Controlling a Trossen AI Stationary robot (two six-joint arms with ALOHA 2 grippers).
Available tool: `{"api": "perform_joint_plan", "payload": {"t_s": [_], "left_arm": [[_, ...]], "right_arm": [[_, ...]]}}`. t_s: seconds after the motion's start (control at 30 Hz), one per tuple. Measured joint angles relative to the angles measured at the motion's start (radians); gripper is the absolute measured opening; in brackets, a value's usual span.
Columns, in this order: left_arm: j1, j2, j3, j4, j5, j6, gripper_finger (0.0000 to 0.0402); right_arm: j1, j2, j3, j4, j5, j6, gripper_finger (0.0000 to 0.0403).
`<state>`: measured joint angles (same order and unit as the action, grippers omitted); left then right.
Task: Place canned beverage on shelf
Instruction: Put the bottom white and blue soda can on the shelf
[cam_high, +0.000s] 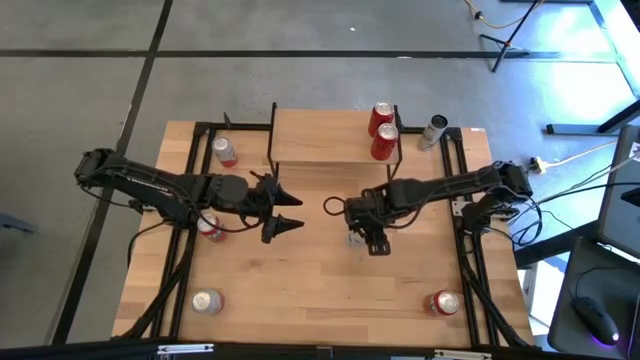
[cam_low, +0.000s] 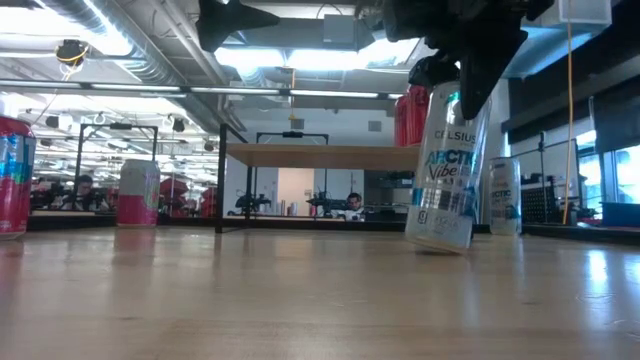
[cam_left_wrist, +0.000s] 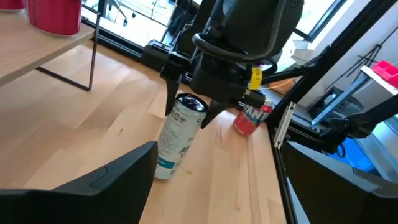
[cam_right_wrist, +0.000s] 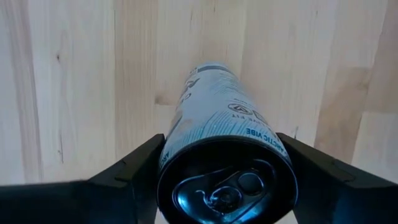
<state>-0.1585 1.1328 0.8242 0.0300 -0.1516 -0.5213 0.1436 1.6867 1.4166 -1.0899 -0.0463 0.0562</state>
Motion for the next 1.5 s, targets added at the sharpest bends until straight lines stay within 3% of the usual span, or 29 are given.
{"api": "perform_joint_plan", "payload": {"t_s": [0.23,0.47,0.67,0.83,1.07,1.3,1.43,1.5], "left_arm": [[0.0,0.0,0.0,0.0,0.0,0.001,0.0339],[0.0,0.0,0.0,-0.001,0.0,0.008,0.0339],[0.0,0.0,0.0,0.0,0.0,0.007,0.0339],[-0.001,0.024,0.0,0.014,-0.019,-0.048,0.0339],[-0.041,0.212,0.005,0.144,-0.106,-0.129,0.0339],[-0.086,0.481,0.161,0.138,-0.208,-0.149,0.0339],[-0.095,0.625,0.249,0.136,-0.227,-0.125,0.0339],[-0.093,0.685,0.277,0.139,-0.233,-0.135,0.0339]], "right_arm": [[0.0,-0.003,-0.003,0.006,0.001,0.018,0.0317],[0.0,-0.05,-0.003,0.004,0.001,0.042,0.0322],[0.001,-0.178,-0.03,-0.012,0.001,0.07,0.0319],[0.001,-0.379,-0.22,0.13,0.03,0.12,0.0319],[0.0,-0.587,-0.511,0.395,0.055,0.157,0.0319],[0.0,-0.587,-0.614,0.445,0.099,0.139,0.0319],[0.0,-0.572,-0.677,0.58,0.056,0.016,0.0319],[0.0,-0.554,-0.702,0.651,0.09,-0.011,0.0319]]}}
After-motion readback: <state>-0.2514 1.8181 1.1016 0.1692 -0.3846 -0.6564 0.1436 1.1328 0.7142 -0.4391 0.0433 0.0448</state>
